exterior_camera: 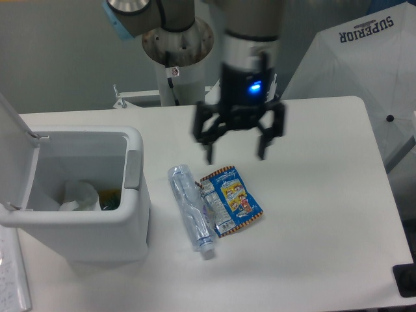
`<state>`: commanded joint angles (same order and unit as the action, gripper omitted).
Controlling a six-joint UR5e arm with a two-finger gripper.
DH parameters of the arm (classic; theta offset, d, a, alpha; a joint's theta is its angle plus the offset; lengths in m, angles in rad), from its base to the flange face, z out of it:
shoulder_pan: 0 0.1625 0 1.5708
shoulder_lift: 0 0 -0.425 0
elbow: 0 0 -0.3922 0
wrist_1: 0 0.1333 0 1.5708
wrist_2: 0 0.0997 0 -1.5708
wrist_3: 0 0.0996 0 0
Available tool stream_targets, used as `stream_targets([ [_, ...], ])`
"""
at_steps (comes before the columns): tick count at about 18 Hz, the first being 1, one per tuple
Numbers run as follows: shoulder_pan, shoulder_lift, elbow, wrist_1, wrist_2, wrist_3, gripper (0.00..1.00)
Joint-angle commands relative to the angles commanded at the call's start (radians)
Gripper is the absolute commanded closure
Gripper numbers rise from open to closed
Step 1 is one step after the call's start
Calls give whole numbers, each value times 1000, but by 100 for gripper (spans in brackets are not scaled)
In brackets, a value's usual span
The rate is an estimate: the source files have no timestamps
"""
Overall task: Open the trash can
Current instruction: 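Lift the trash can lid upward with the gripper and withdraw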
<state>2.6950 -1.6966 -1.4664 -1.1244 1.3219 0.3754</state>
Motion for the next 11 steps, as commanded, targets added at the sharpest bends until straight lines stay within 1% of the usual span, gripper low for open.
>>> stream_targets([
  [4, 35, -6, -11, -17, 186, 259, 0],
  [5, 45, -6, -14, -18, 216, 314, 0],
  [7, 61, -6, -23, -18, 235, 402, 0],
  [8, 72, -6, -35, -17, 235, 425, 0],
  [9, 78, -6, -47, -6, 235, 431, 0],
  [11, 89, -8, -51, -3, 234, 431, 0],
])
